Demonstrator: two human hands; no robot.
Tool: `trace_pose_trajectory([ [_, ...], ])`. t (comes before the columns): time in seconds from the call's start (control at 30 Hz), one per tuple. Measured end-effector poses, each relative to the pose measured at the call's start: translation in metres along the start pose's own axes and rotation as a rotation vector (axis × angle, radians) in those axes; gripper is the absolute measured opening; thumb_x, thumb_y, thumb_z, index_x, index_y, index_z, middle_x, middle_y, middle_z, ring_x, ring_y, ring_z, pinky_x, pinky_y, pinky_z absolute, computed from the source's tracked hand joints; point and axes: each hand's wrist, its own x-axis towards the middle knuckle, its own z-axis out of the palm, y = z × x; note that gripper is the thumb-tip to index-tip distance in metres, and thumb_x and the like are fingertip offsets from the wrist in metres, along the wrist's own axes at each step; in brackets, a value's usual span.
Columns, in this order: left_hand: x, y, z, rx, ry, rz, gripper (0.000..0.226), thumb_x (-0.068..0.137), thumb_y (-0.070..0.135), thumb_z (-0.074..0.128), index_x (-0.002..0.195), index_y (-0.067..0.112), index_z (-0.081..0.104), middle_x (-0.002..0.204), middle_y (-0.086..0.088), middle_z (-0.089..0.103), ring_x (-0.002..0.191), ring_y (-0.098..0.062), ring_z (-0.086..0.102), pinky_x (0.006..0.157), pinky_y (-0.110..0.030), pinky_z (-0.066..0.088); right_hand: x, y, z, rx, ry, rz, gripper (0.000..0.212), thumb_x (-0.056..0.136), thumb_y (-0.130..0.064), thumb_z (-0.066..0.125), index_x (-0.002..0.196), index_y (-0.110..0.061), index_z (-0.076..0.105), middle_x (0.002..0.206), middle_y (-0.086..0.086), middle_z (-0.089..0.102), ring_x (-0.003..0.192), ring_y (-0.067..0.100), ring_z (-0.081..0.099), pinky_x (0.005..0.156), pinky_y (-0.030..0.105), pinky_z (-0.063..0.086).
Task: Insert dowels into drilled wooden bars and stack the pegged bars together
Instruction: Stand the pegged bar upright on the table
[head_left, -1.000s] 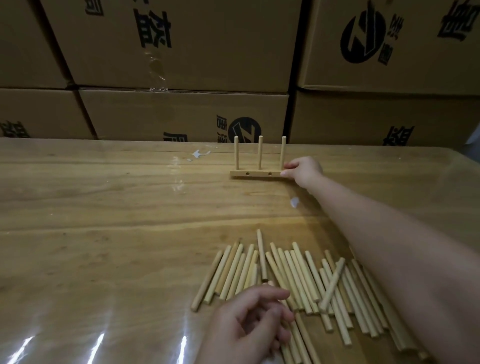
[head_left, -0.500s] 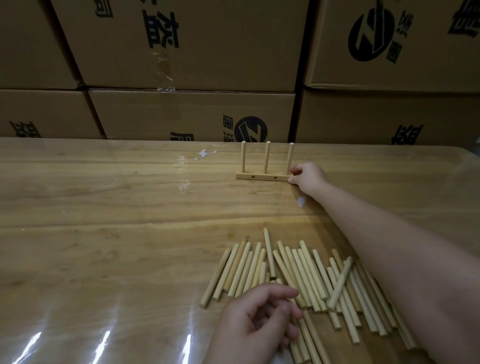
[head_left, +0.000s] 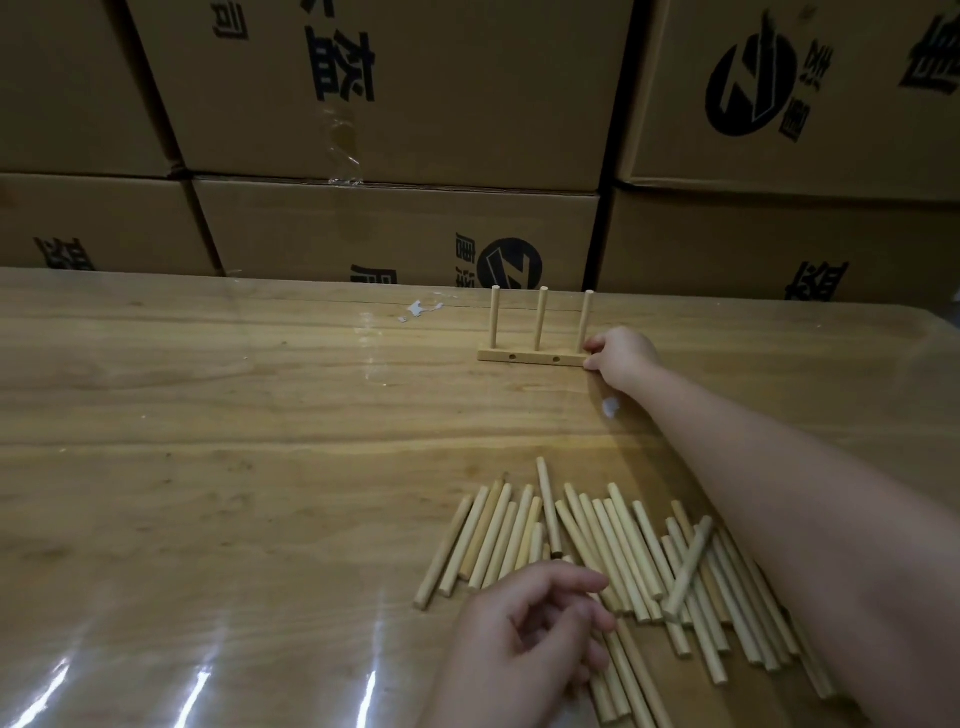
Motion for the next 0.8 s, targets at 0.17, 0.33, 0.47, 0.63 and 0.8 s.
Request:
trace_pose_trajectory([
  [0.17, 0.000, -0.005, -0.001, 0.036, -0.018, 0.020, 0.022, 0.089, -0.006, 0.056, 0.092, 0.009, 0.070, 0.080, -0.007, 0.073, 0.067, -0.015, 0.067, 0.064, -0.026, 0.054, 0.007, 0.001, 0.000, 0.003, 0.009, -0.025, 0.036, 0.090, -0.016, 0.058, 0.126, -0.017, 0.057, 0.123, 0.005, 0.060, 0.111, 0.023, 0.054, 0.086, 0.031, 0.043],
  [0.33, 0.000, -0.006, 0.001, 0.028, -0.019, 0.048, 0.025, 0.089, -0.009, 0.055, 0.088, 0.011, 0.070, 0.075, -0.005, 0.072, 0.062, -0.012, 0.065, 0.059, -0.022, 0.051, 0.006, 0.003, -0.003, 0.025, -0.007, -0.032, 0.043, 0.089, -0.017, 0.060, 0.132, -0.014, 0.051, 0.129, 0.008, 0.055, 0.115, 0.024, 0.052, 0.091, 0.033, 0.044],
  [0.47, 0.000, -0.004, 0.003, -0.017, -0.002, 0.032, 0.026, 0.089, -0.010, 0.054, 0.087, 0.010, 0.070, 0.072, -0.005, 0.072, 0.060, -0.012, 0.064, 0.056, -0.020, 0.049, -0.007, 0.009, -0.010, 0.168, -0.013, 0.007, 0.053, 0.088, -0.017, 0.062, 0.137, -0.017, 0.042, 0.130, 0.009, 0.050, 0.108, 0.026, 0.056, 0.092, 0.038, 0.048],
  [0.63, -0.003, -0.001, 0.003, -0.028, -0.002, 0.023, 0.021, 0.089, -0.011, 0.053, 0.090, 0.005, 0.068, 0.072, -0.005, 0.071, 0.060, -0.012, 0.063, 0.055, -0.020, 0.049, -0.062, 0.001, -0.030, 0.601, -0.040, 0.045, 0.033, 0.090, -0.012, 0.059, 0.122, -0.013, 0.055, 0.105, 0.005, 0.061, 0.088, 0.017, 0.061, 0.082, 0.032, 0.053],
  [0.8, -0.005, 0.002, 0.003, -0.032, 0.010, 0.006, 0.022, 0.091, -0.009, 0.051, 0.092, 0.005, 0.068, 0.073, -0.004, 0.071, 0.060, -0.011, 0.063, 0.055, -0.018, 0.049, -0.171, -0.002, -0.049, 0.816, -0.211, -0.065, 0.018, 0.089, -0.018, 0.058, 0.106, -0.022, 0.063, 0.095, -0.002, 0.067, 0.084, 0.010, 0.065, 0.063, 0.018, 0.052],
])
